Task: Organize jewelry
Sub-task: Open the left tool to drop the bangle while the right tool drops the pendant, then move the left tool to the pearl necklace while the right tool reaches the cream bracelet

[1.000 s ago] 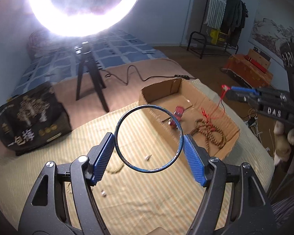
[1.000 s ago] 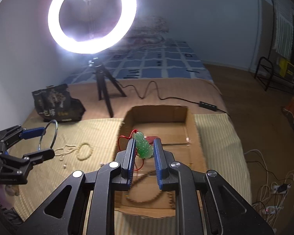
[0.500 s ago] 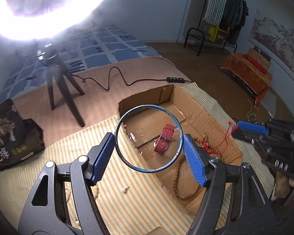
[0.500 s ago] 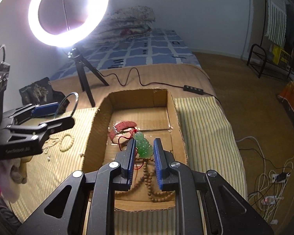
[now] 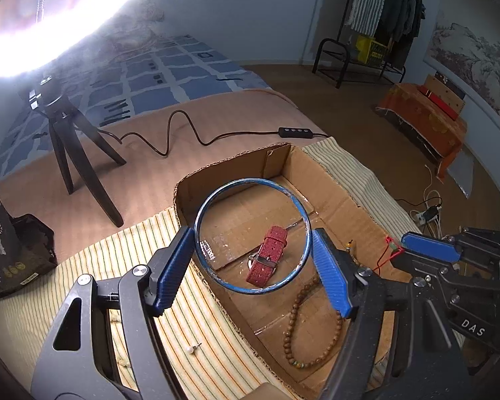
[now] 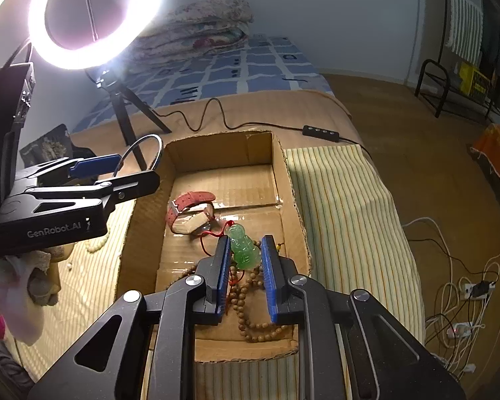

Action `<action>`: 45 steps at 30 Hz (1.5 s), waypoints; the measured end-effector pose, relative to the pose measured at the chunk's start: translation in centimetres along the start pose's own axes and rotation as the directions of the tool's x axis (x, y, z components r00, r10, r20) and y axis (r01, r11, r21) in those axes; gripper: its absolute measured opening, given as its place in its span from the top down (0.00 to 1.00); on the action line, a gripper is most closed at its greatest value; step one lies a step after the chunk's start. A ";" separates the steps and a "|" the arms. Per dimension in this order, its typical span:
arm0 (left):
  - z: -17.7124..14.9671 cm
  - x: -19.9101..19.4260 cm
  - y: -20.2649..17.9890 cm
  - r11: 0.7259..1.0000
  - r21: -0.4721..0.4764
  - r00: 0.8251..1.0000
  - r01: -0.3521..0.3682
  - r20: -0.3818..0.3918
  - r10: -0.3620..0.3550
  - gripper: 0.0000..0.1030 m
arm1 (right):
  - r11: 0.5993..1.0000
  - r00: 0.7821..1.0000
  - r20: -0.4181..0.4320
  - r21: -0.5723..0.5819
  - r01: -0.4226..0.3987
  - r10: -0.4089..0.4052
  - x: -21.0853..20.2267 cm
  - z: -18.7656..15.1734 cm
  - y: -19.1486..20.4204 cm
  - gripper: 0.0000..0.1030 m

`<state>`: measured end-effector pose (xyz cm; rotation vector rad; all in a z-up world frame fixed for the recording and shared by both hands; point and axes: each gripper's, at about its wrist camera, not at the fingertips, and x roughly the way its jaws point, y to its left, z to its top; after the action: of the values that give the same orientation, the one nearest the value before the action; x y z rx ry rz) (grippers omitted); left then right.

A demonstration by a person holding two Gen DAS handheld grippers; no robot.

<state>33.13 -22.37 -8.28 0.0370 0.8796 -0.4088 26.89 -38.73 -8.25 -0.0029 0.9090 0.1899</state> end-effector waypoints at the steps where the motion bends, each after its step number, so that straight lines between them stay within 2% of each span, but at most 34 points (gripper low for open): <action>1: 0.0 0.1 0.0 1.000 -0.004 1.000 0.001 -0.002 -0.001 0.29 | 1.000 1.000 -0.001 0.000 0.000 0.000 0.0 0.0 0.0 0.84; 4: 0.1 0.2 0.2 1.000 -0.017 1.000 0.007 -0.009 -0.007 0.28 | 1.000 1.000 -0.016 -0.002 0.010 -0.011 0.3 0.0 0.1 0.82; 5: 0.1 0.2 0.2 1.000 -0.021 1.000 0.009 -0.010 -0.009 0.28 | 1.000 1.000 -0.018 -0.003 0.016 -0.016 0.3 -0.1 0.2 0.72; 6: 0.2 0.2 0.2 1.000 -0.021 1.000 0.010 -0.010 -0.010 0.28 | 1.000 1.000 -0.017 -0.003 0.026 -0.026 0.3 -0.1 0.3 0.53; 8: 0.2 0.0 0.1 1.000 -0.017 1.000 0.008 -0.007 -0.008 0.27 | 0.999 0.999 0.004 -0.002 0.045 -0.045 0.0 -0.1 0.3 0.37; 11: 0.3 -0.3 0.1 1.000 -0.016 1.000 0.002 0.002 -0.002 0.22 | 0.999 0.998 0.012 -0.005 0.054 -0.054 -0.3 0.0 0.4 0.36; 30: 0.1 -2.4 0.9 1.000 -0.031 1.000 0.002 0.012 -0.001 0.22 | 0.998 0.997 0.024 0.006 0.068 -0.068 -1.0 -0.1 0.3 0.35; 37: -0.4 -5.4 2.9 0.999 -0.042 0.999 -0.012 0.046 0.014 0.22 | 0.998 0.997 0.043 0.009 0.058 -0.058 -1.8 0.0 1.1 0.35; 45: -1.9 -10.0 7.8 0.995 -0.081 0.995 -0.056 0.083 0.063 0.22 | 1.000 0.997 0.072 -0.010 0.017 -0.016 -2.6 0.5 3.7 0.35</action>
<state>28.90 -11.51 -3.00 -0.0267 0.8076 -0.3174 25.12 -35.45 -5.57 -0.0134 0.8363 0.1788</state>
